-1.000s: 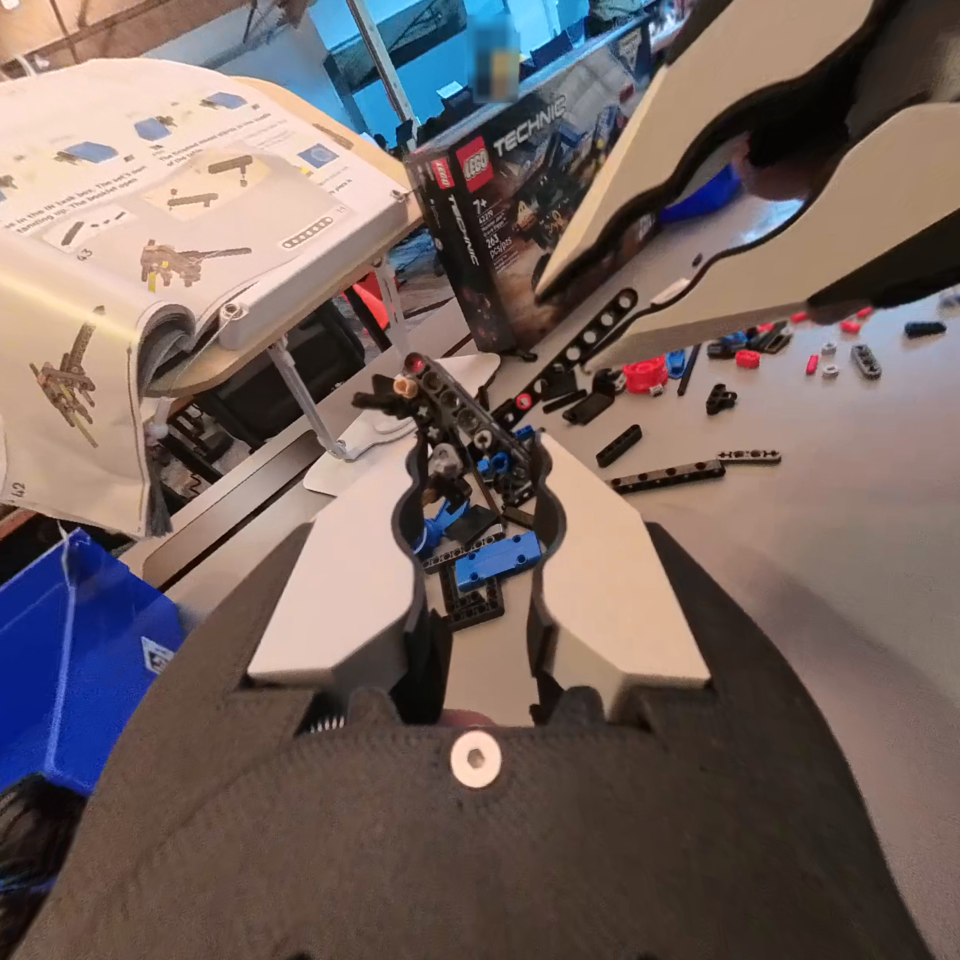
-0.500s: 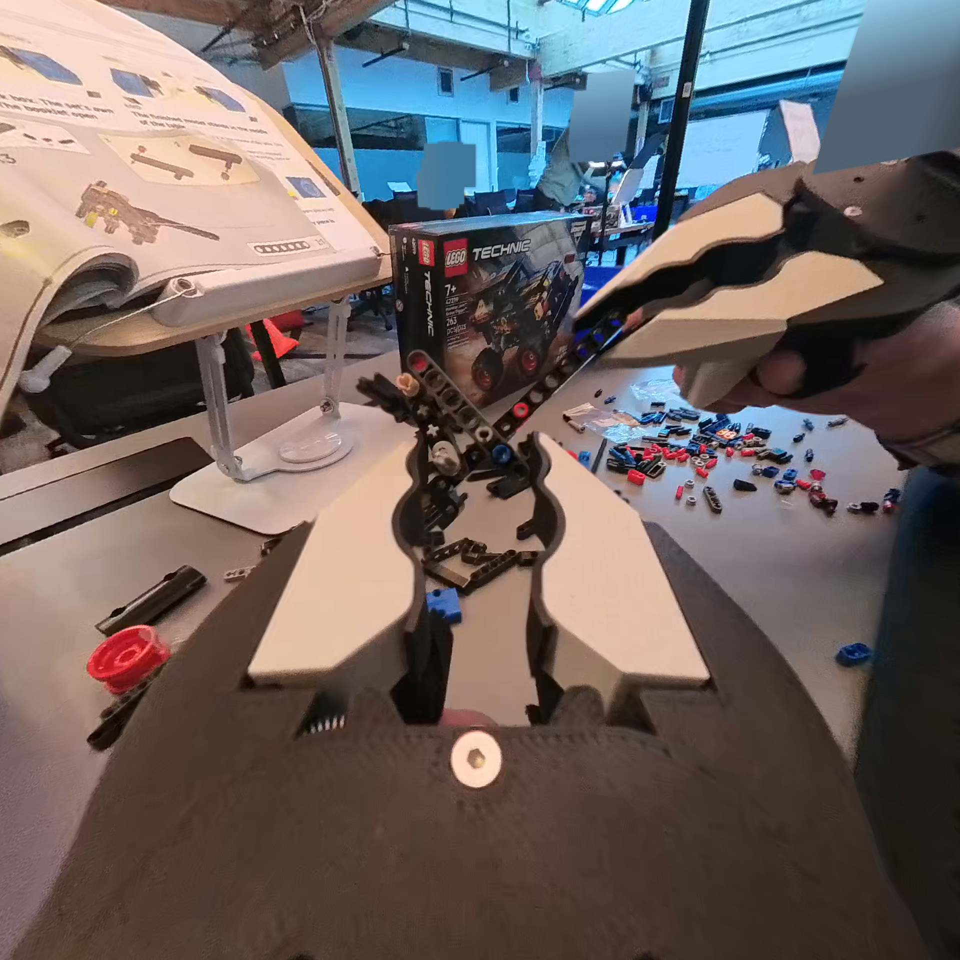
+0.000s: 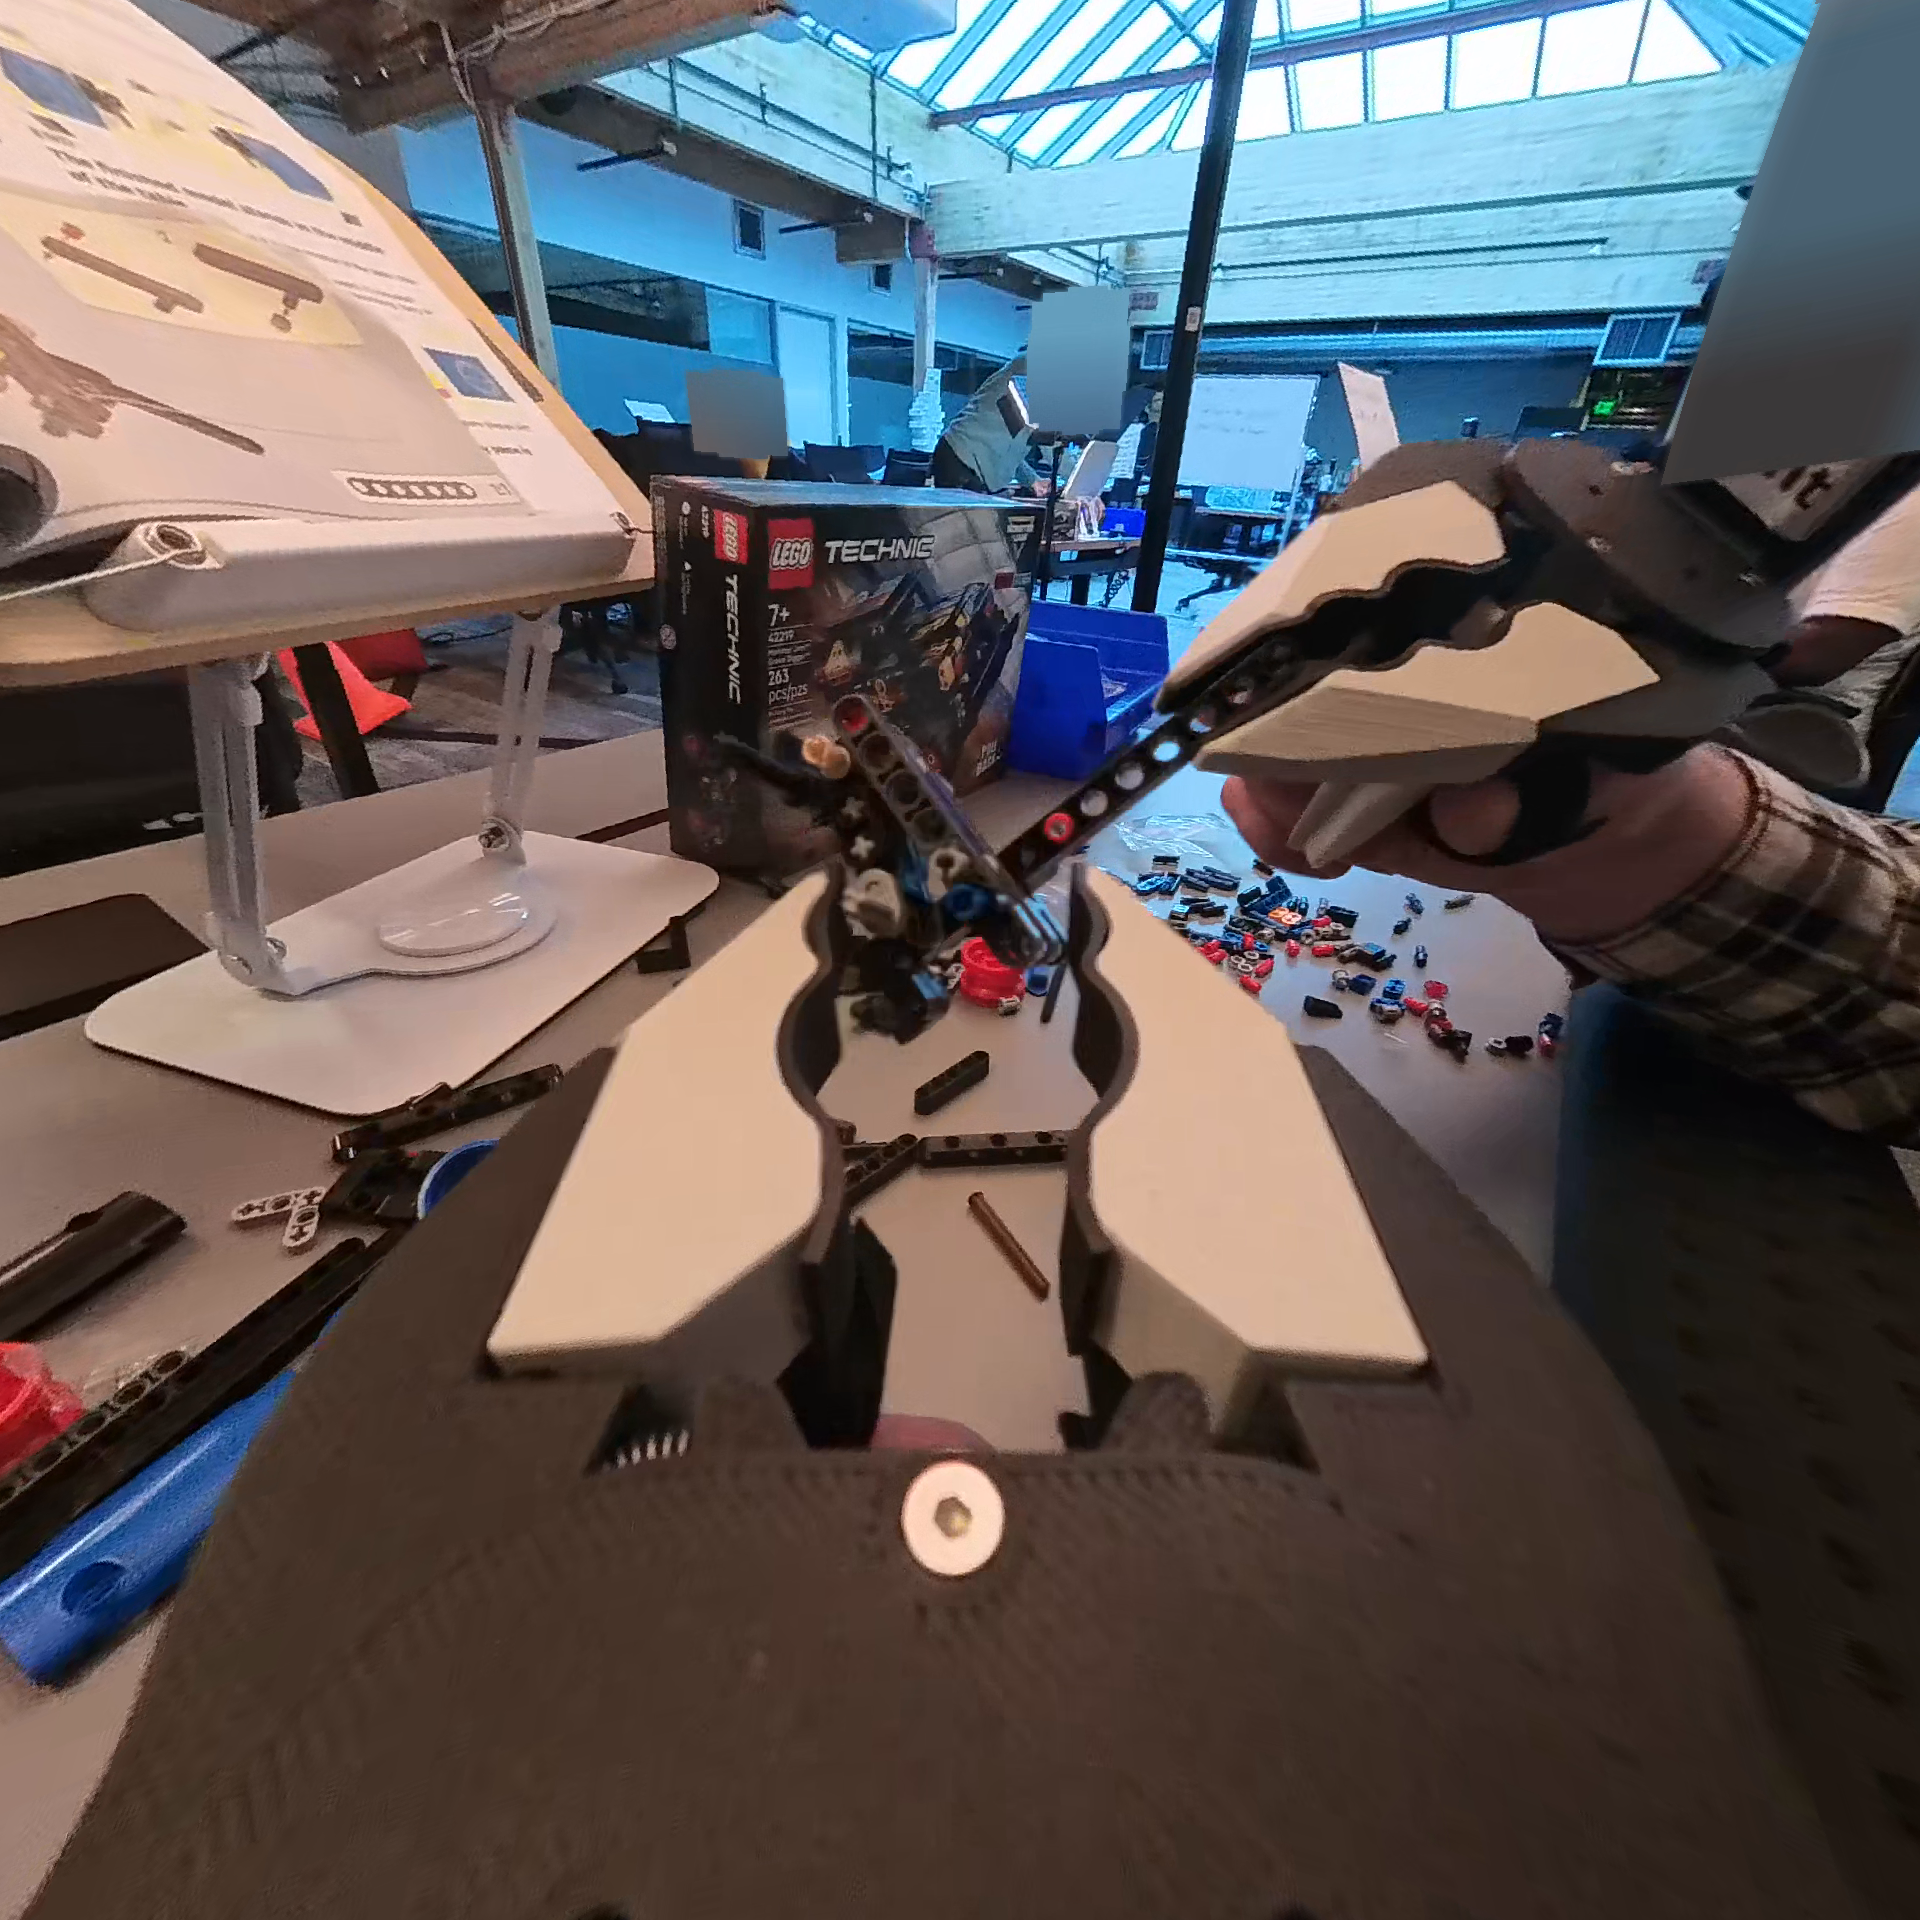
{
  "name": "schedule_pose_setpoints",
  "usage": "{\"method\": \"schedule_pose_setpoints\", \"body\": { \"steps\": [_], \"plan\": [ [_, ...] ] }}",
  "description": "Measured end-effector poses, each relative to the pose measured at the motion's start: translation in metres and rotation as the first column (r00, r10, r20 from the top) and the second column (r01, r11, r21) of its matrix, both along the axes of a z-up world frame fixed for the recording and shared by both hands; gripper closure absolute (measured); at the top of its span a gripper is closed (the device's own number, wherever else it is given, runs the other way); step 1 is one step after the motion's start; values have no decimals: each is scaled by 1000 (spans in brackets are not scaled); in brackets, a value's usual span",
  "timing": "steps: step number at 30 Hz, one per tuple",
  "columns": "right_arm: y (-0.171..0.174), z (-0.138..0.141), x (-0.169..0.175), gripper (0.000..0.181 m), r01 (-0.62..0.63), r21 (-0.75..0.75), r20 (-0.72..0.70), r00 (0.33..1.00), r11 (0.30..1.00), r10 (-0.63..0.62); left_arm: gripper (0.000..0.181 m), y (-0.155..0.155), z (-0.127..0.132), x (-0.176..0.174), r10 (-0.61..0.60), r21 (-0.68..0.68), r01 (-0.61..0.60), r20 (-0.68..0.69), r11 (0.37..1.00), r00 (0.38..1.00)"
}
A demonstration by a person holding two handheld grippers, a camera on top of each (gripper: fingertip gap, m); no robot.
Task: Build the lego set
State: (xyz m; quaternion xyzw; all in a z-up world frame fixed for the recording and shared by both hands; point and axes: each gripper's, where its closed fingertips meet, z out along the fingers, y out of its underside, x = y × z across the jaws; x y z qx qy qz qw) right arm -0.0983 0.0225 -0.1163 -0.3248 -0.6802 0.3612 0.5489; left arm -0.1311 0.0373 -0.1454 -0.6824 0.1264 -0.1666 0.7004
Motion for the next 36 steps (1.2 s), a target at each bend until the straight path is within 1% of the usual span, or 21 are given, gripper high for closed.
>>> {"method": "schedule_pose_setpoints", "body": {
  "steps": [1, 3, 6, 8, 9, 10, 12, 14, 16, 19, 21, 23, 25, 27, 28, 29, 31, 32, 33, 34, 36],
  "plan": [
    [0, 1, 0, 177, 5, 13, -6, 1000, 1000, -5, 137, 0, 0, -1, 4, -3, -4, -2, 1000, 1000],
    [0, 0, 0, 178, 10, 25, -5, 1000, 1000, -10, 137, -1, 1, -4, 14, 8, -14, -4, 1000, 1000],
    [-1, -1, 1, 178, 7, 46, -7, 1000, 999, -7, 145, -1, 2, -6, 19, 8, -19, -1, 1000, 1000],
    [-2, -3, 1, 177, 4, 70, 0, 1000, 998, -4, 146, 1, 0, -8, 48, 9, -47, -45, 999, 998],
    [-4, -5, 1, 177, -3, 87, 9, 1000, 996, 2, 150, 1, 1, -11, 74, 21, -73, -75, 997, 994],
    [-7, -7, 1, 178, -16, 108, 16, 1000, 994, 14, 156, 0, 4, -13, 84, 25, -82, -76, 996, 994],
    [-15, -12, 3, 177, -57, 140, 28, 998, 989, 54, 163, -1, 3, -8, 28, -16, -28, -37, 999, 999],
    [-21, -21, 2, 178, -82, 191, 52, 996, 978, 74, 162, 1, -12, -3, -29, -109, 28, -15, 994, 999],
    [-25, -30, 2, 177, -96, 253, 75, 994, 963, 80, 167, -1, -26, 5, -90, -193, 93, 27, 977, 996],
    [-35, -40, 0, 177, -125, 324, 95, 991, 938, 100, 170, -4, -35, 8, -124, -237, 143, 92, 961, 988],
    [-41, -37, 0, 177, -142, 280, 85, 989, 949, 123, 171, -6, -33, 11, -154, -229, 183, 139, 956, 978],
    [-42, -33, 4, 174, -164, 244, 82, 986, 956, 148, 173, -5, -35, 12, -157, -236, 185, 130, 954, 979],
    [-43, -27, 10, 168, -207, 156, 88, 977, 966, 195, 174, -6, -35, 14, -172, -237, 203, 147, 950, 974],
    [-31, -28, 16, 157, -210, 53, 128, 971, 976, 202, 174, -6, -34, 11, -167, -232, 202, 162, 952, 973],
    [-22, -34, 17, 157, -200, 13, 162, 967, 980, 195, 174, -6, -36, 11, -166, -241, 203, 166, 949, 972],
    [-12, -43, 18, 155, -173, 14, 202, 965, 985, 167, 174, -6, -39, 11, -170, -251, 207, 161, 946, 972],
    [6, -59, 18, 151, -120, 63, 247, 964, 991, 101, 174, -8, -39, 15, -188, -252, 223, 152, 942, 970],
    [7, -62, 19, 148, -122, 31, 258, 960, 992, 110, 174, -9, -39, 17, -204, -251, 233, 137, 939, 969],
    [4, -62, 18, 150, -133, 5, 255, 959, 991, 128, 174, -10, -39, 21, -220, -246, 244, 121, 938, 968],
    [3, -61, 16, 156, -134, 21, 239, 963, 991, 125, 174, -10, -38, 24, -236, -240, 258, 117, 936, 965],
    [3, -65, 13, 168, -122, 97, 234, 967, 988, 96, 173, -10, -40, 27, -240, -248, 262, 116, 933, 964]
  ]
}}
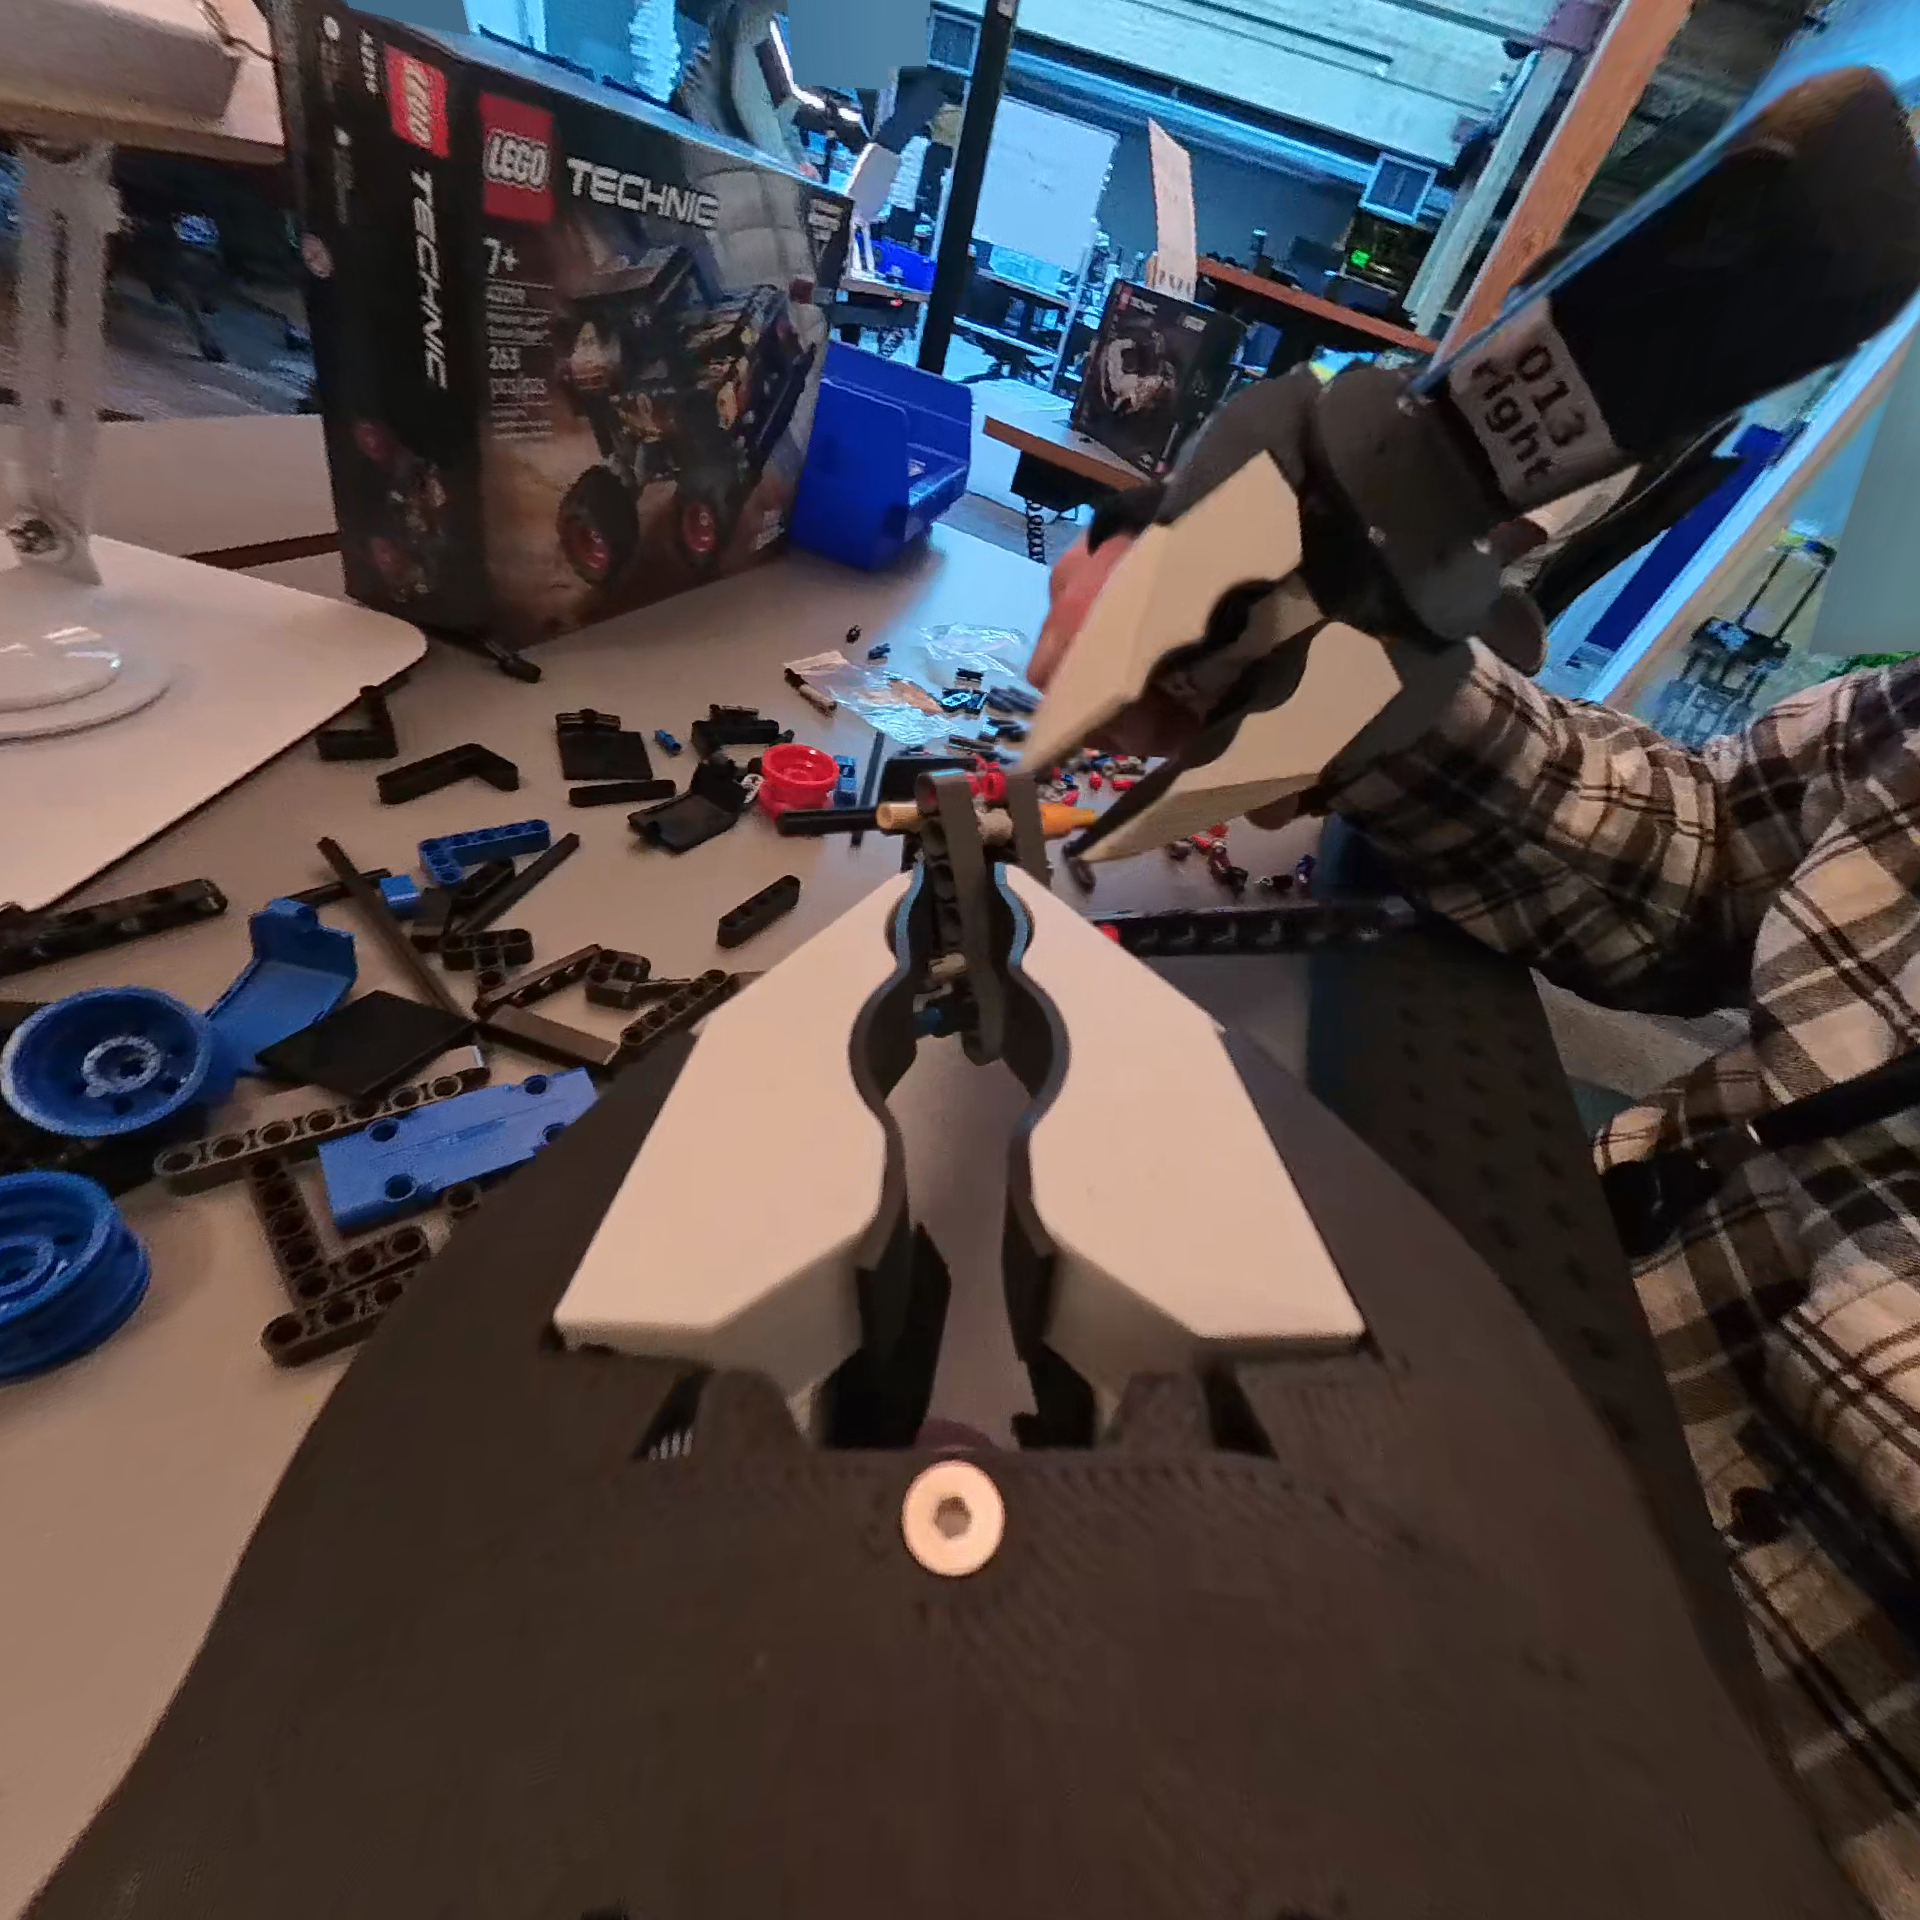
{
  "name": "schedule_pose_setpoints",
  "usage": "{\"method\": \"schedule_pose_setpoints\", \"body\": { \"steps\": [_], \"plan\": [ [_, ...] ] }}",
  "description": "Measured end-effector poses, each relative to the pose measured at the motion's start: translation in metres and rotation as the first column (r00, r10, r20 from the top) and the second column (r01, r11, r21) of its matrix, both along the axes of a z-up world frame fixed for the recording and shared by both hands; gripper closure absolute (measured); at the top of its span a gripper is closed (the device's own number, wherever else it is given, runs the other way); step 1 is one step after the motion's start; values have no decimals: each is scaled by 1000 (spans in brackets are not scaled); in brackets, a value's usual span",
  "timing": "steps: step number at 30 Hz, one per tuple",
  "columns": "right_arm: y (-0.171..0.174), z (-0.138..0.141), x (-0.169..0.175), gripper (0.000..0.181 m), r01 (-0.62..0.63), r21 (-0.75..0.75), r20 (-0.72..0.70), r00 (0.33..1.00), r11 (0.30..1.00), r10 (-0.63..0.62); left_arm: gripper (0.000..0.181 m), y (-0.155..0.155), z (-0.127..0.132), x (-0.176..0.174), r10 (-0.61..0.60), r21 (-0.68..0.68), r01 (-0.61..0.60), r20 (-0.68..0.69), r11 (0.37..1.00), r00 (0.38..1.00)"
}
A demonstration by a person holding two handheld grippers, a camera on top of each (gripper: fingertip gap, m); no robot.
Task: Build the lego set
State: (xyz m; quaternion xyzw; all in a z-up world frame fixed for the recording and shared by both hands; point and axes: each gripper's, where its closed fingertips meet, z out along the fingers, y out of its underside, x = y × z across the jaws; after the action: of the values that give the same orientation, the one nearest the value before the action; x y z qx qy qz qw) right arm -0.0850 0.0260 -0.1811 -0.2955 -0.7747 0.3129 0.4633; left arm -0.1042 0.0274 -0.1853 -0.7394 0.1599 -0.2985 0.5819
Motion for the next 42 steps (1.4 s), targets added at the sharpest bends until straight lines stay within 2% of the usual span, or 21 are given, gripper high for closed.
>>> {"method": "schedule_pose_setpoints", "body": {
  "steps": [5, 7, 9, 16, 18, 20, 23, 28, 30, 33, 36, 38, 40, 42],
  "plan": [
    [10, -1, -8, 176, 73, 114, -60, 996, 991, -67, 175, -1, 3, -4, 0, -17, 1, 79, 1000, 997],
    [11, -2, -10, 170, 85, 103, -68, 995, 991, -79, 177, -1, 8, -3, -4, -9, 5, 116, 1000, 993],
    [11, 0, -9, 178, 81, 74, -72, 995, 994, -75, 177, -1, 7, -3, -4, -17, 6, 113, 1000, 994],
    [7, 2, -10, 179, 63, 61, -83, 995, 996, -58, 176, -1, 6, -5, 23, 13, -23, 41, 1000, 999],
    [1, 0, -10, 181, 35, 57, -74, 997, 998, -31, 170, -1, 4, -3, 22, 15, -22, 14, 1000, 1000],
    [-1, -8, -12, 181, 35, 82, -50, 998, 996, -31, 179, -4, 6, 5, -20, 20, 20, 11, 1000, 1000],
    [0, -7, -7, 181, 17, 23, -15, 1000, 1000, -17, 181, 0, -6, 0, 24, -3, -24, -88, 1000, 996],
    [31, -4, 5, 181, 95, -38, 40, 995, 995, -94, 181, 2, -25, -6, 35, -78, -49, -175, 996, 984],
    [50, -9, 11, 181, 150, -60, 84, 986, 987, -145, 181, 7, -28, -9, 65, -61, -85, -277, 995, 959],
    [63, -23, 16, 175, 187, -79, 157, 972, 979, -173, 162, 16, -28, -2, 60, -51, -86, -383, 995, 922],
    [63, -40, 14, 172, 197, -65, 214, 960, 978, -179, 149, 28, -40, 10, 44, -52, -89, -567, 995, 822],
    [61, -50, 13, 171, 189, -52, 243, 955, 981, -171, 154, 37, -52, 13, 34, -61, -99, -664, 993, 747],
    [63, -53, 12, 171, 197, -52, 249, 952, 979, -178, 170, 44, -63, 13, 29, -65, -113, -733, 991, 680],
    [65, -50, 12, 172, 203, -76, 239, 954, 976, -180, 177, 48, -66, 12, 55, -41, -131, -756, 991, 652]
  ]
}}
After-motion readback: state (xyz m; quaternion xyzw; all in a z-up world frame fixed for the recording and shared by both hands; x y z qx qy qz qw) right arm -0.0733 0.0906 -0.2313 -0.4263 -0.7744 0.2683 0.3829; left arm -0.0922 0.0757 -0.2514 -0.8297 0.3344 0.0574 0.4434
